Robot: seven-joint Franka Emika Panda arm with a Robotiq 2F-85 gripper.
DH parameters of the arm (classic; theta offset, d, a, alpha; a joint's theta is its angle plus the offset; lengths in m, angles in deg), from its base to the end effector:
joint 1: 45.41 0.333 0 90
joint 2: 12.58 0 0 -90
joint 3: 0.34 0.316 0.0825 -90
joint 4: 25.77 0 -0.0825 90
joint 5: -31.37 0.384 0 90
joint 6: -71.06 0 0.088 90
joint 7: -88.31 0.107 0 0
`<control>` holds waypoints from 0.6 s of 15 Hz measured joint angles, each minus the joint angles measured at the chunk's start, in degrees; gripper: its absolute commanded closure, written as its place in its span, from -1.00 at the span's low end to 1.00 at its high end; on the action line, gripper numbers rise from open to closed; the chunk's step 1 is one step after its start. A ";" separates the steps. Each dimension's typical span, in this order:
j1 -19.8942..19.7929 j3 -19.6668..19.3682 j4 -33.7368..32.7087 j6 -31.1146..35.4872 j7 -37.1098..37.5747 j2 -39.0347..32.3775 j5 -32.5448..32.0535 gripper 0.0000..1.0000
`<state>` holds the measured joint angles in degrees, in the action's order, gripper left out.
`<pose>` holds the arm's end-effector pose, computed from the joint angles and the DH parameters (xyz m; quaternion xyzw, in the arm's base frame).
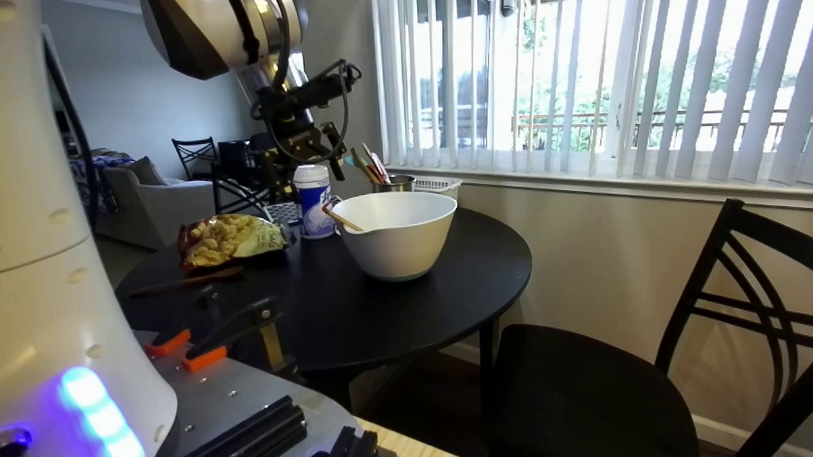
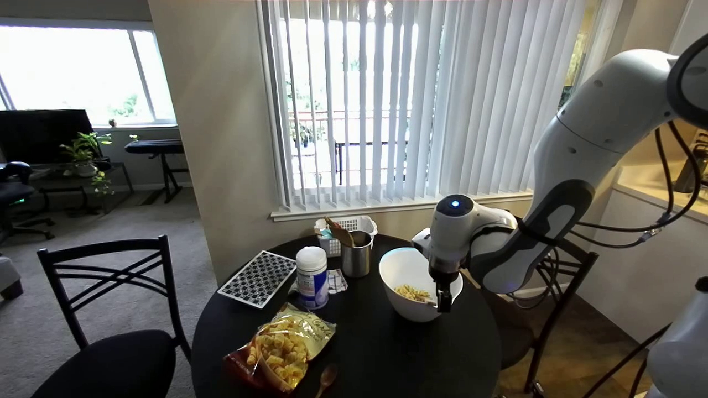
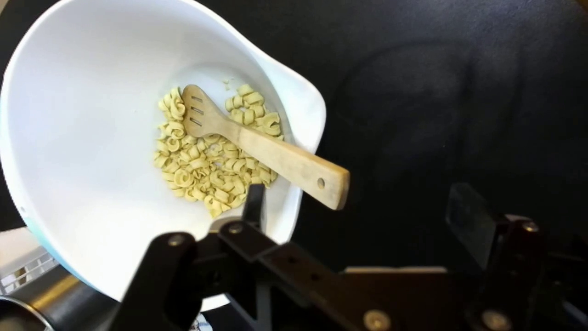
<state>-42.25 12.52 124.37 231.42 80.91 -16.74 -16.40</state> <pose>0.4045 0.1538 0.2295 0.8197 0.5506 0.0632 0.1447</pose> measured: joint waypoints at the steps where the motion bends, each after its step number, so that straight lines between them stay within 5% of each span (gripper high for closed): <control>1: 0.00 0.00 0.00 0.00 0.00 0.00 0.00 -1.00; 9: 0.08 -0.08 -0.06 1.09 5.16 -0.29 -2.78 -1.00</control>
<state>-42.17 12.43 124.32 232.51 86.06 -17.03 -19.18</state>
